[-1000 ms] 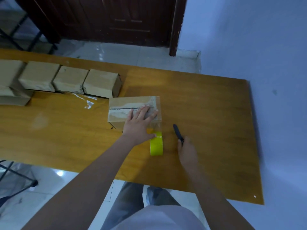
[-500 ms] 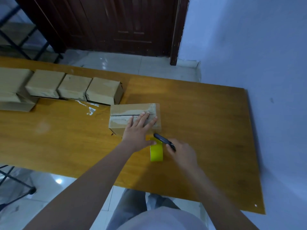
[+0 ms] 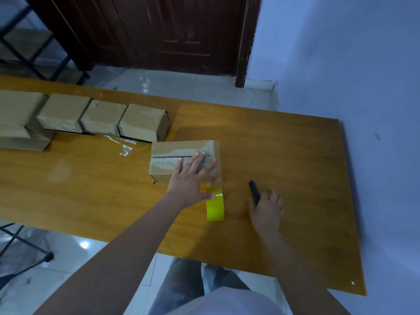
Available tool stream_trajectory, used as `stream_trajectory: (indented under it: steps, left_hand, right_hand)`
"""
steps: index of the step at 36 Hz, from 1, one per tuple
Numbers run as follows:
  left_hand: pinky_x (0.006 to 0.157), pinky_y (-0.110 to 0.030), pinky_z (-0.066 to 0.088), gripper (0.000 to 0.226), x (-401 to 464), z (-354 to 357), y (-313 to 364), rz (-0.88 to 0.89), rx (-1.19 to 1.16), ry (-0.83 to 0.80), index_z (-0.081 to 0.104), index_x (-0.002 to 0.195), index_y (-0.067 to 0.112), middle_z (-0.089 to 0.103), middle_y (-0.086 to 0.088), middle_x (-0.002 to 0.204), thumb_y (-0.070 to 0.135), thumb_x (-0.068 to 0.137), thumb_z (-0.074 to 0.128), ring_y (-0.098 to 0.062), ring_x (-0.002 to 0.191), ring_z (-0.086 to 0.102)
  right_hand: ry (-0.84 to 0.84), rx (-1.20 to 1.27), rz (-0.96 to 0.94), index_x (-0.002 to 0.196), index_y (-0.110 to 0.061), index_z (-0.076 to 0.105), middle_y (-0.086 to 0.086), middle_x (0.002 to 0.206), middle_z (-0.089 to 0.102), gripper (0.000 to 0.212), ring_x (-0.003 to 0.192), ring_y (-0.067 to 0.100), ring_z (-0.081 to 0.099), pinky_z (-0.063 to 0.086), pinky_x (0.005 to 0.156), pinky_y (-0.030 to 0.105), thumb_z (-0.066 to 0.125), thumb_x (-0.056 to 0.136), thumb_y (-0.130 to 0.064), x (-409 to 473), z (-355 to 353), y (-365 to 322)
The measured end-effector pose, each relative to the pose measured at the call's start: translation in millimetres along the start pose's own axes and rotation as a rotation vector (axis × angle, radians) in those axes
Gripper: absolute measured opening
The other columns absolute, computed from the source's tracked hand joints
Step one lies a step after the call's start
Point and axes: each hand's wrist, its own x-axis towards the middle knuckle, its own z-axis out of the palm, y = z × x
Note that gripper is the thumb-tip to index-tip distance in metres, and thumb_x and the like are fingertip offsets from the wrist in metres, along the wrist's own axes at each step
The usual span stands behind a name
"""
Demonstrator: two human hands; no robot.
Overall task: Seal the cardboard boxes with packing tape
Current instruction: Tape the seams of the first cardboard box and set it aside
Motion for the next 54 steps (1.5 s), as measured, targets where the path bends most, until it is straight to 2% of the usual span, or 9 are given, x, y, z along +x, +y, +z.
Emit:
stream_trajectory:
  steps: [2, 6, 11, 21, 31, 38, 43, 47, 54]
  left_hand:
    - [0.116, -0.045, -0.012, 0.1, 0, 0, 0, 0.002, 0.007, 0.007, -0.02, 0.147, 0.038, -0.019, 0.0, 0.159, 0.075, 0.081, 0.044, -0.018, 0.146, -0.018]
    - [0.116, -0.046, -0.011, 0.099, -1, 1, 1, 0.001, 0.021, 0.004, -0.021, 0.146, 0.038, -0.02, 0.0, 0.159, 0.075, 0.081, 0.043, -0.018, 0.146, -0.019]
    - [0.117, -0.047, -0.007, 0.099, -1, 0, 0, 0.008, -0.001, -0.003, -0.018, 0.148, 0.039, -0.018, 0.0, 0.159, 0.076, 0.08, 0.044, -0.018, 0.146, -0.017]
    - [0.112, -0.052, 0.016, 0.04, 16, 9, 18, -0.147, -0.184, 0.347, 0.054, 0.127, 0.032, 0.046, -0.002, 0.136, 0.044, 0.089, 0.059, -0.028, 0.123, 0.042]
    - [0.094, -0.061, 0.04, 0.037, 28, 34, 3, -0.017, 0.041, 0.617, 0.066, 0.11, 0.021, 0.062, -0.011, 0.115, 0.041, 0.08, 0.074, -0.026, 0.102, 0.042]
    - [0.092, -0.058, 0.043, 0.061, 18, 28, -2, 0.048, -0.051, 0.617, 0.058, 0.114, 0.015, 0.064, -0.008, 0.108, 0.044, 0.067, 0.083, -0.025, 0.099, 0.049]
    - [0.091, -0.047, 0.038, 0.091, 19, -1, -2, -0.038, -0.321, 0.481, 0.054, 0.122, 0.005, 0.062, -0.007, 0.1, 0.08, 0.084, 0.02, -0.03, 0.096, 0.057]
    - [0.101, -0.045, 0.03, 0.077, 45, -30, 10, -0.198, -0.255, 0.276, 0.022, 0.149, 0.008, 0.05, -0.008, 0.129, 0.056, 0.093, 0.043, -0.029, 0.125, 0.04]
    - [0.099, -0.046, 0.032, 0.052, 82, -48, 15, -0.25, -0.028, 0.071, 0.045, 0.126, 0.02, 0.041, -0.01, 0.13, 0.056, 0.088, 0.052, -0.031, 0.123, 0.034]
  right_hand:
    - [-0.04, 0.37, -0.082, 0.131, -0.01, 0.05, 0.007, 0.141, 0.035, 0.048, 0.132, 0.025, 0.032, 0.032, 0.107, 0.041, 0.058, 0.091, -0.036, 1, -3, -16]
    - [-0.483, 0.955, -0.08, 0.12, -0.025, 0.057, -0.01, 0.135, 0.034, 0.029, 0.127, 0.006, 0.032, 0.031, 0.1, 0.027, 0.058, 0.092, -0.034, -1, -15, -57]
    - [-0.542, 0.974, -0.082, 0.089, -0.025, 0.065, 0.011, 0.121, 0.056, 0.005, 0.114, 0.021, 0.052, 0.042, 0.091, 0.029, 0.061, 0.091, -0.021, 3, 4, -72]
    - [-0.49, 0.999, -0.169, 0.103, -0.002, 0.07, 0.002, 0.107, 0.063, 0.019, 0.102, 0.01, 0.056, 0.043, 0.091, 0.023, 0.063, 0.09, -0.014, -7, 5, -66]
    - [-0.336, 1.104, -0.095, 0.094, -0.031, 0.073, -0.005, 0.126, 0.058, 0.012, 0.12, 0.012, 0.052, 0.043, 0.103, 0.038, 0.066, 0.088, -0.023, -14, -2, -26]
    - [-0.28, 1.167, -0.049, 0.081, -0.029, 0.071, -0.016, 0.116, 0.058, 0.02, 0.117, 0.014, 0.054, 0.045, 0.098, 0.038, 0.065, 0.087, -0.01, -15, -14, -22]
    - [-0.257, 1.107, -0.078, 0.073, -0.035, 0.069, -0.016, 0.11, 0.057, 0.026, 0.105, 0.005, 0.052, 0.042, 0.09, 0.027, 0.066, 0.086, -0.013, -18, -19, -23]
    - [-0.182, 1.147, -0.064, 0.059, -0.045, 0.072, -0.013, 0.106, 0.06, 0.046, 0.102, 0.011, 0.056, 0.044, 0.079, 0.013, 0.069, 0.082, -0.006, -19, -16, -27]
    - [-0.186, 1.156, -0.034, 0.063, -0.041, 0.074, -0.004, 0.113, 0.06, 0.023, 0.109, 0.012, 0.056, 0.044, 0.088, 0.028, 0.074, 0.076, -0.022, -29, -21, -32]
